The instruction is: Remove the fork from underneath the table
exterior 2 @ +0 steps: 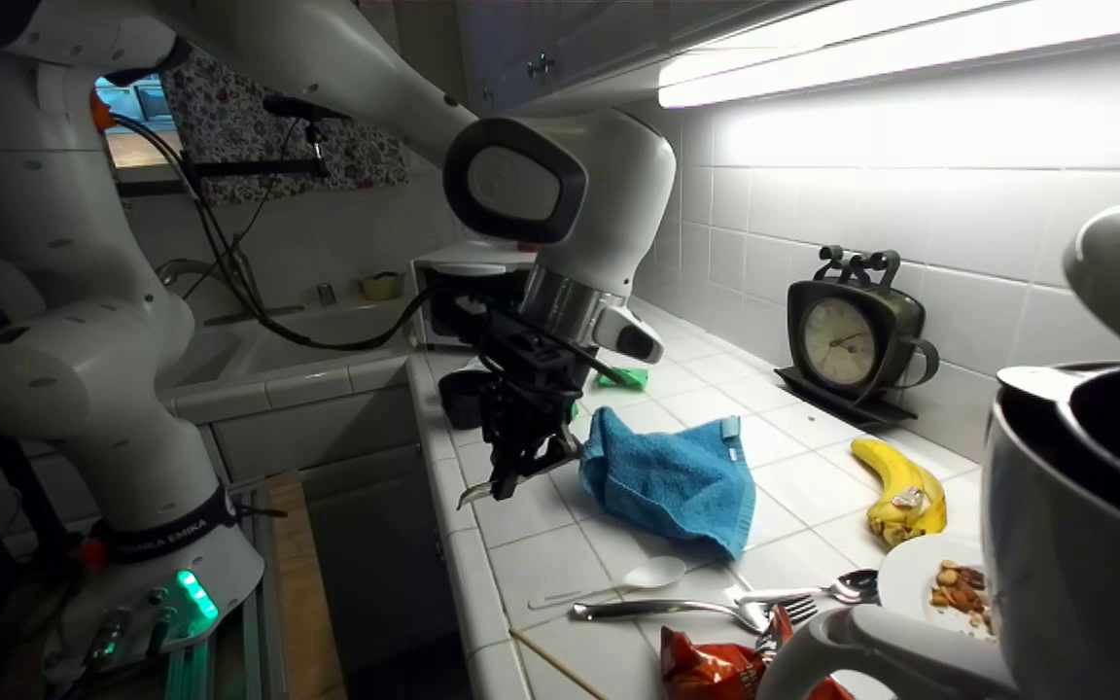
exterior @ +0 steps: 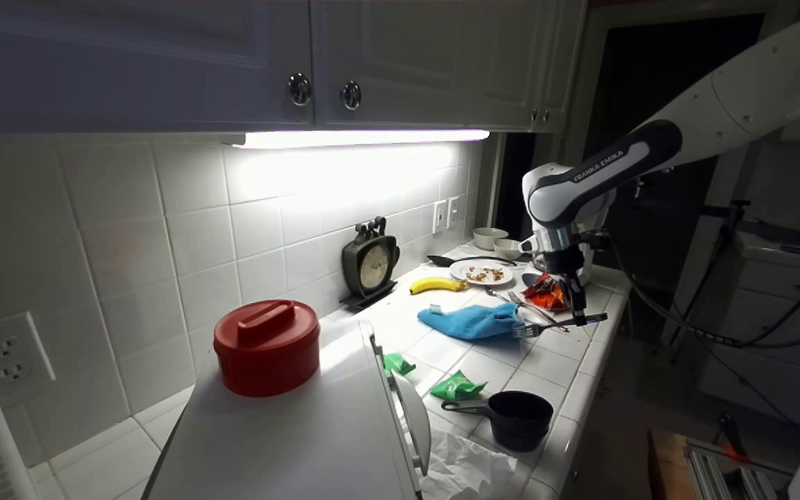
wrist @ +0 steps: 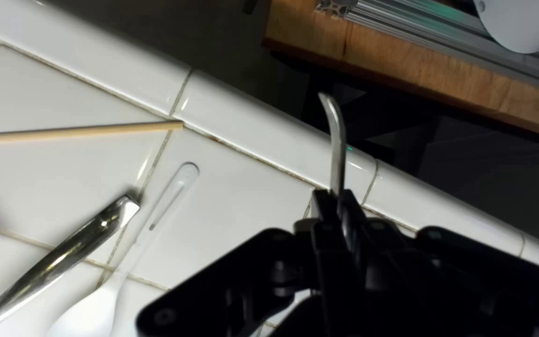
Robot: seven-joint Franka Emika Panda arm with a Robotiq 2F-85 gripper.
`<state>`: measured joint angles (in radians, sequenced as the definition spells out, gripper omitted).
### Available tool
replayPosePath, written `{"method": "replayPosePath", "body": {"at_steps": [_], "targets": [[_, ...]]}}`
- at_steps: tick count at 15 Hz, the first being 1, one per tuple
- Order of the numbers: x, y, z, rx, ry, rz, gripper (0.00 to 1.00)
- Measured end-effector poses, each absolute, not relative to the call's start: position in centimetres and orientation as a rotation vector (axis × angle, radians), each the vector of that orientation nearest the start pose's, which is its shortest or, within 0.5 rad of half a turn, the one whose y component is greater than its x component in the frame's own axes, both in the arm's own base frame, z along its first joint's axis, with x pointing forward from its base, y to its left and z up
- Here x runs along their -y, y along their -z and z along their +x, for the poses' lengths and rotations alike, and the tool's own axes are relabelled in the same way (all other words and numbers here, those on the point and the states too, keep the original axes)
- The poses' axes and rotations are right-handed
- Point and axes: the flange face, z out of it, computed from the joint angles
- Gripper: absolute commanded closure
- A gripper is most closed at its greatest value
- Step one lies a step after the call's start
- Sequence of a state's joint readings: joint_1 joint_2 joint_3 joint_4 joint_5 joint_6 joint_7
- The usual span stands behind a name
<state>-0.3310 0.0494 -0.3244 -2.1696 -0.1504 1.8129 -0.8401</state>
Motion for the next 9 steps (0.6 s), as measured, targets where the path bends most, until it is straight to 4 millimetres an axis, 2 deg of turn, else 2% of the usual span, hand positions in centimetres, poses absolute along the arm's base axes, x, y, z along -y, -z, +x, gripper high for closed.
{"method": "replayPosePath", "body": {"at_steps": [6, 9], "targets": [[30.29, -34.19, 38.87, 0.503, -0.708, -2.892, 0.95], [30.87, -34.21, 38.49, 0.439, -0.790, -2.947, 0.95]]}}
